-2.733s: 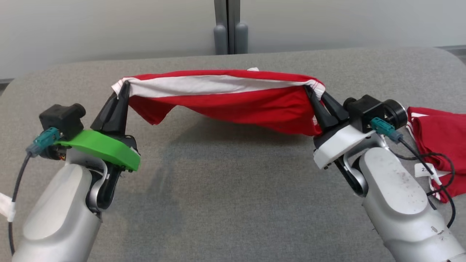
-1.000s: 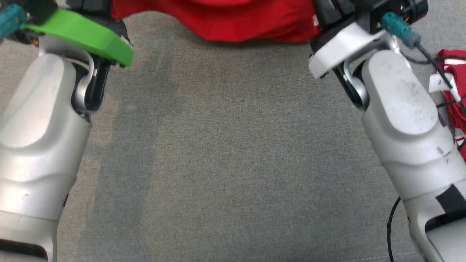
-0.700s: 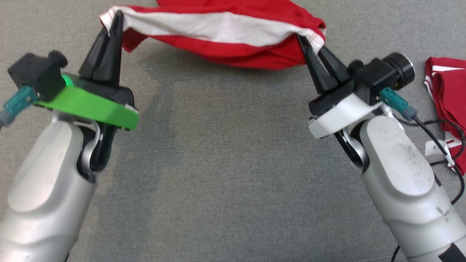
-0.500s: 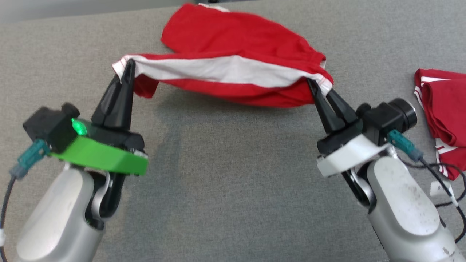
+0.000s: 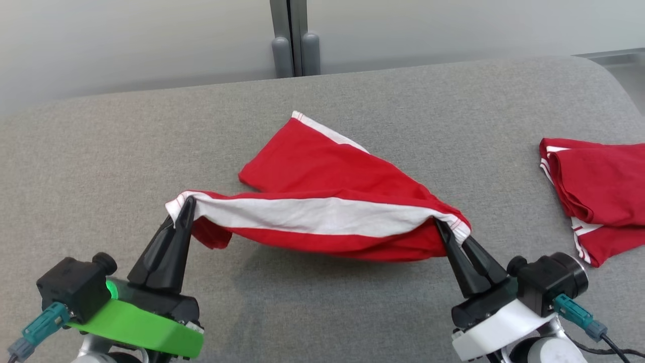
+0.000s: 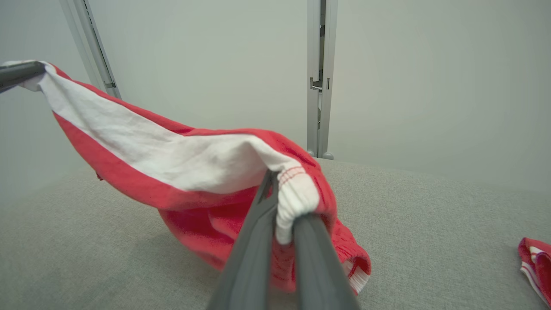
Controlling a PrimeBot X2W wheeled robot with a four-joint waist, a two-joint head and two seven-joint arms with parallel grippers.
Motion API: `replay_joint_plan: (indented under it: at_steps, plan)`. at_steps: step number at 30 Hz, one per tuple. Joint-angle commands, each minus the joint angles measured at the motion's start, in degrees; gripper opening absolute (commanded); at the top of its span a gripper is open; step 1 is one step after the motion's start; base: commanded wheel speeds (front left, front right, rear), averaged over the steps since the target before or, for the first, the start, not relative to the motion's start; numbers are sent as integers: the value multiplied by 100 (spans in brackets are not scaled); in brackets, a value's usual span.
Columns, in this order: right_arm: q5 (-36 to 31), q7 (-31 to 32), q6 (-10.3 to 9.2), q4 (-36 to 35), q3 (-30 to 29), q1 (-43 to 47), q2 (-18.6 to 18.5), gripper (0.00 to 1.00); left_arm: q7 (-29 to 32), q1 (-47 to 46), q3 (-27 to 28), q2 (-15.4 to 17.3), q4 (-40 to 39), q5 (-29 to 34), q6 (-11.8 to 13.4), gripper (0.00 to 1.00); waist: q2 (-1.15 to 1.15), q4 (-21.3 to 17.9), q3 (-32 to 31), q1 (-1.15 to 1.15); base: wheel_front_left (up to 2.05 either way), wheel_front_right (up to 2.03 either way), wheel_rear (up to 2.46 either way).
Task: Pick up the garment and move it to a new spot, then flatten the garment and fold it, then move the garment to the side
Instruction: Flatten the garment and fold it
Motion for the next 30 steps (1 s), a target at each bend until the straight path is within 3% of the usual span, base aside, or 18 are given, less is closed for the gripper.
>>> replay_joint_plan:
  at_steps: [1,4,8,22,30]
  plan:
    - [23,92,-10,-98,-10,136,24,0,56,116,31,68,-22,-34,91,0,0,-83,-23,0,0,0,0]
    - [46,237,-10,-85,-22,227,56,0,268,162,-4,-39,91,-239,186,0,0,-136,51,0,0,0,0]
    - [69,311,-10,275,-73,41,98,0,435,-227,-32,-245,537,-499,65,0,0,-198,187,0,0,0,0]
    - [205,-97,-10,1981,-155,-1532,329,0,796,-2899,-372,-1374,3541,-493,-545,0,0,-611,1244,0,0,0,0]
    - [314,-444,-10,2836,-110,-2391,383,0,760,-4191,-497,-1769,5134,-296,-757,0,0,-891,1765,0,0,0,0]
